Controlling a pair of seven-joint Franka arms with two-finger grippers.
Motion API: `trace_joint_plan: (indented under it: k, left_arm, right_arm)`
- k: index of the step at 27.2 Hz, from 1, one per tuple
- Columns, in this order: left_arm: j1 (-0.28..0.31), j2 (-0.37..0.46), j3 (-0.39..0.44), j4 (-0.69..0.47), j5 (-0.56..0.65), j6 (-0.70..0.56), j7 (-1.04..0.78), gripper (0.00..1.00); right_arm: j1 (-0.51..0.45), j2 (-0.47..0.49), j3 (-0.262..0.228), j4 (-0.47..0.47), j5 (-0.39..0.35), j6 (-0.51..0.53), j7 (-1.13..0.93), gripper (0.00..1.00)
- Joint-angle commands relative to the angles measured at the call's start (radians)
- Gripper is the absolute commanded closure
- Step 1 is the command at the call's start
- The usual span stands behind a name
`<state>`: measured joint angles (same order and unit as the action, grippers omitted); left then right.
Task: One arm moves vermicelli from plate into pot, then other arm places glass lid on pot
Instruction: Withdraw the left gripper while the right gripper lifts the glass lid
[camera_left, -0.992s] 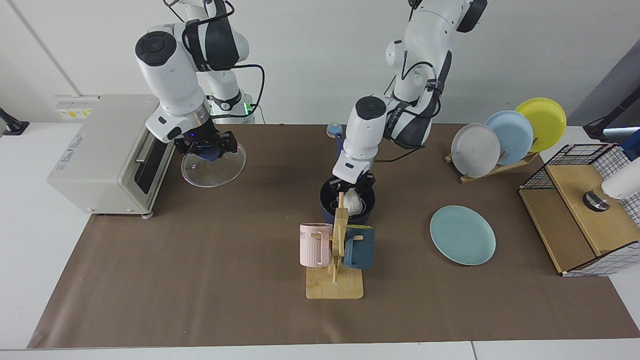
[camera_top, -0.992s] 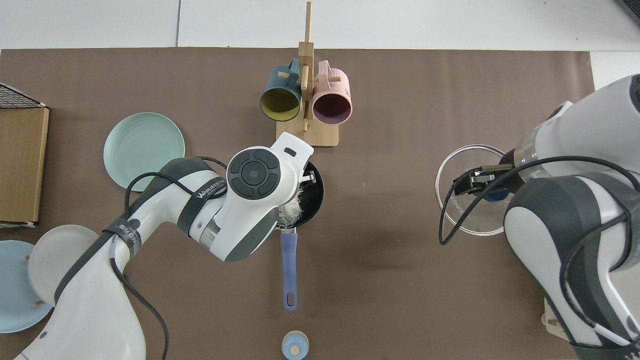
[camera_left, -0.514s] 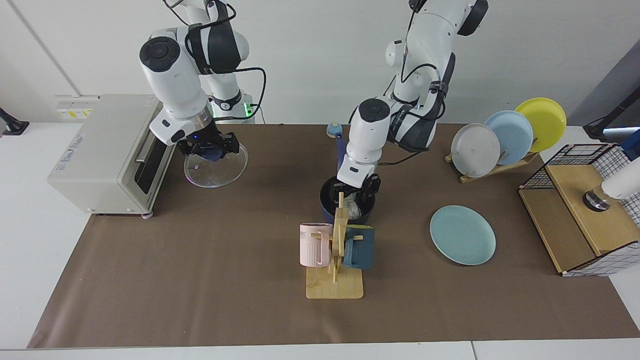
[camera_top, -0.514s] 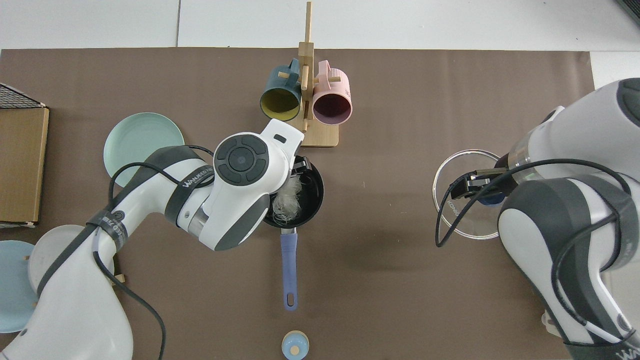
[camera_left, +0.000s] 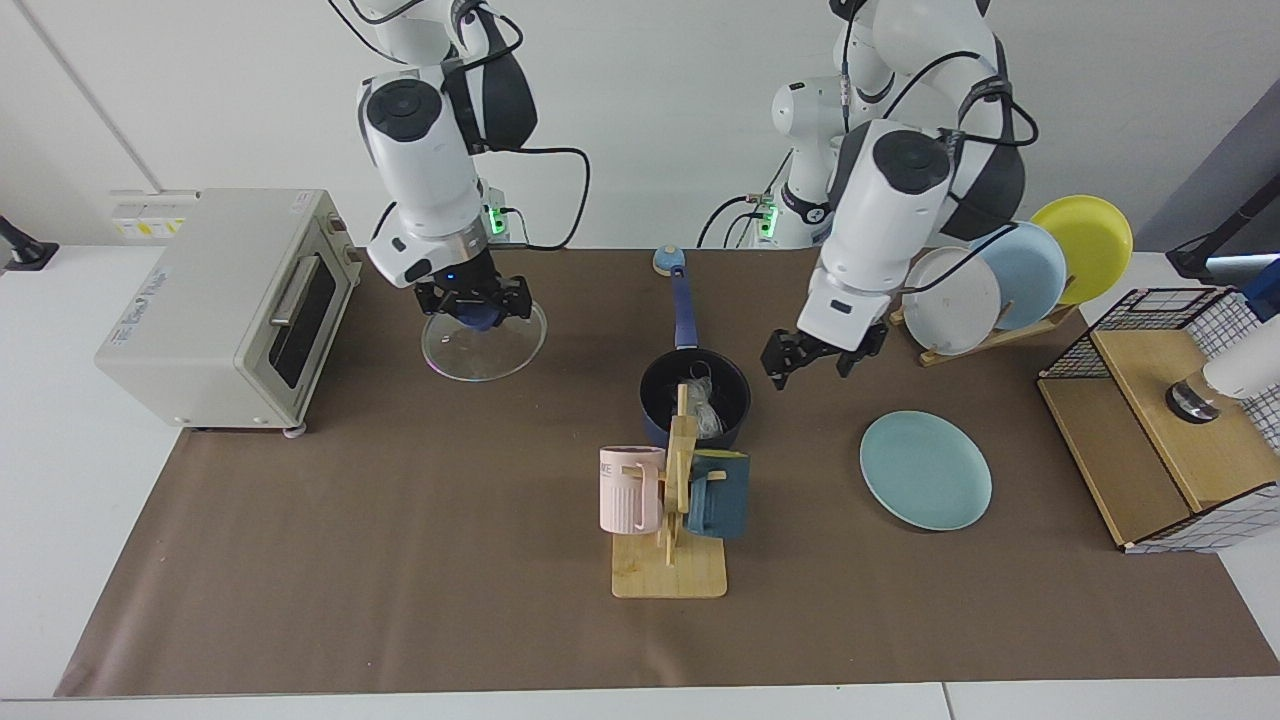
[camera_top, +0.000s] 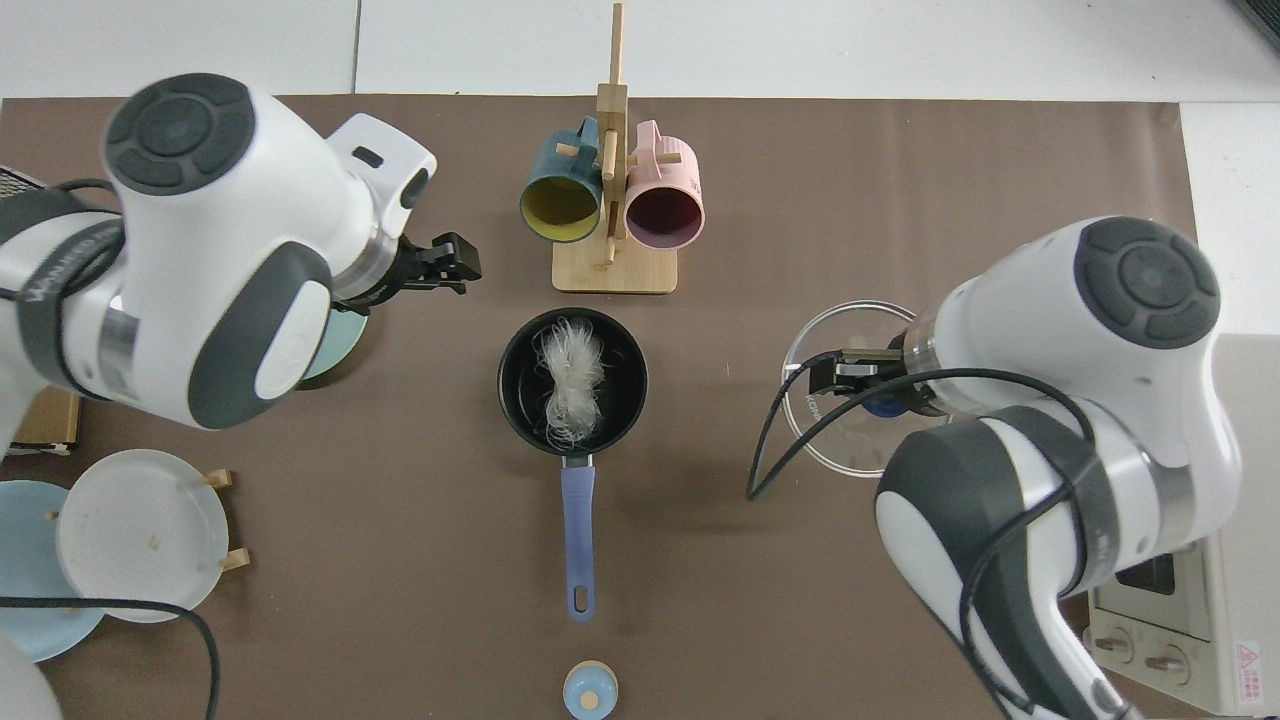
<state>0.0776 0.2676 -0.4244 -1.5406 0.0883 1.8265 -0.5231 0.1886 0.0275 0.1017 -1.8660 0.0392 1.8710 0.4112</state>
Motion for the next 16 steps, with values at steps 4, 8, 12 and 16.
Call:
trace_joint_plan:
  k: [4, 8, 12, 16]
  left_arm:
    - [-0.030, -0.148, 0.243, -0.015, -0.104, -0.176, 0.322, 0.00]
    - [-0.033, -0.206, 0.318, -0.045, -0.114, -0.220, 0.445, 0.00]
    - [-0.035, -0.249, 0.358, -0.082, -0.114, -0.220, 0.479, 0.00]
    - [-0.039, -0.291, 0.381, -0.143, -0.114, -0.204, 0.525, 0.00]
  right_arm:
    - [0.044, 0.049, 0.111, 0.030, 0.005, 0.094, 0.274, 1.00]
    - [0.097, 0.127, 0.116, 0.096, -0.002, 0.080, 0.395, 1.00]
    - [0.150, 0.198, 0.118, 0.169, -0.025, 0.080, 0.475, 1.00]
    - [0.207, 0.311, 0.118, 0.319, -0.061, 0.047, 0.576, 1.00]
